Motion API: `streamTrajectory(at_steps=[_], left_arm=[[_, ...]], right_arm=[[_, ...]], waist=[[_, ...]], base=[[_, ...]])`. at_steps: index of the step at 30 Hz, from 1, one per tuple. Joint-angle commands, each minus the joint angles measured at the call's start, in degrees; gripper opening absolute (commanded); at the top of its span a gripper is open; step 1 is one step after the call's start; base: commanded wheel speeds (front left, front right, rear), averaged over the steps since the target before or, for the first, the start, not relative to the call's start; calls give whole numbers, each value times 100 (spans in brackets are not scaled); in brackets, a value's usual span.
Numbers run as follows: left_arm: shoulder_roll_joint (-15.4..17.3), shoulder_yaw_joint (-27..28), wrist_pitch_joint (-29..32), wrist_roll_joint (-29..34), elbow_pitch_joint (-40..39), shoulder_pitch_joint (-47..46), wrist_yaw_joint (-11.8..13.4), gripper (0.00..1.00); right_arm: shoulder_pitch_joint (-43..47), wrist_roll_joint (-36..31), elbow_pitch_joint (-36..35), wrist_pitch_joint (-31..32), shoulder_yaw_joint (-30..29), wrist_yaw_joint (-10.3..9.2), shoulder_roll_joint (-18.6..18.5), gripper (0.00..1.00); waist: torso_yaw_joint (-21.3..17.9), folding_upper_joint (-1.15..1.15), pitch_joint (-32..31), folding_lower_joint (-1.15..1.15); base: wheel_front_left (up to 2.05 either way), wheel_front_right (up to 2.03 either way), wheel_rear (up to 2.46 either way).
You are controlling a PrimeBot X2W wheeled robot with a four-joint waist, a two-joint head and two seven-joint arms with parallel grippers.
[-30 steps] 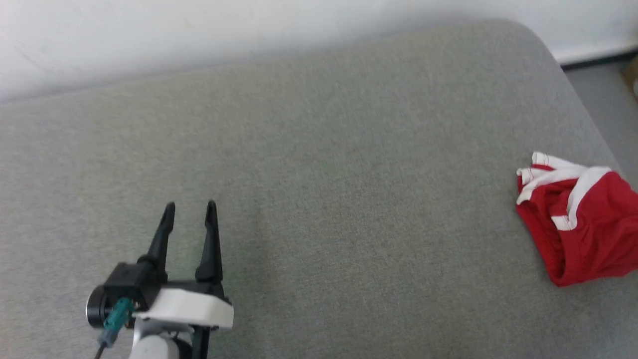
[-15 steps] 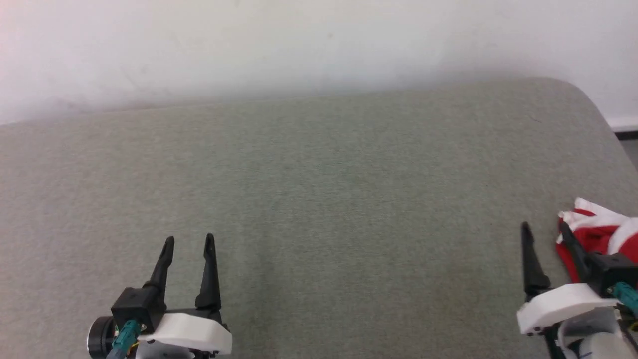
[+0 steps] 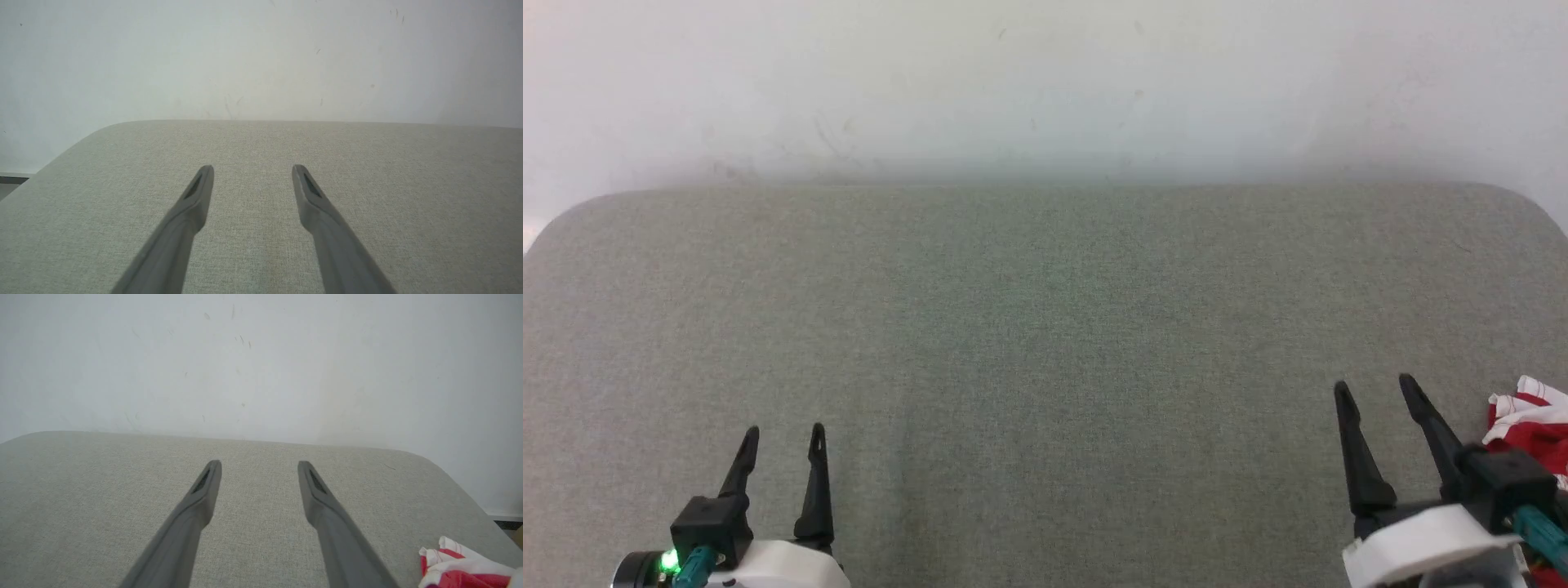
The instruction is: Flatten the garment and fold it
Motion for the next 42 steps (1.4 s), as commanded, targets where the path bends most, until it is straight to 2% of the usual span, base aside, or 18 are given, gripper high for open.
streamTrajectory(at_steps=[1, 5, 15, 16, 42], left_arm=[[29, -28, -27, 16, 34, 6, -78, 100], [2, -133, -27, -25, 94, 21, -204, 100], [2, -193, -27, -29, 210, 78, -275, 100], [-20, -187, 5, -5, 197, 17, -248, 0], [-107, -197, 276, 123, -20, -43, -185, 0]], right_arm=[[181, 47, -103, 40, -54, -5, 10, 100], [495, 113, -285, 135, -170, -5, 10, 100], [722, 243, -493, 183, -148, -5, 11, 100], [655, 209, -466, 197, -145, 0, -3, 0], [449, 85, -354, 306, -81, -1, -2, 0]], waist=[[27, 0, -46, 0], [25, 0, -114, 0], [-40, 0, -205, 0], [-41, 0, -205, 0], [-71, 0, -197, 0]], base=[[0, 0, 0], [0, 0, 0], [0, 0, 0], [0, 0, 0], [0, 0, 0]])
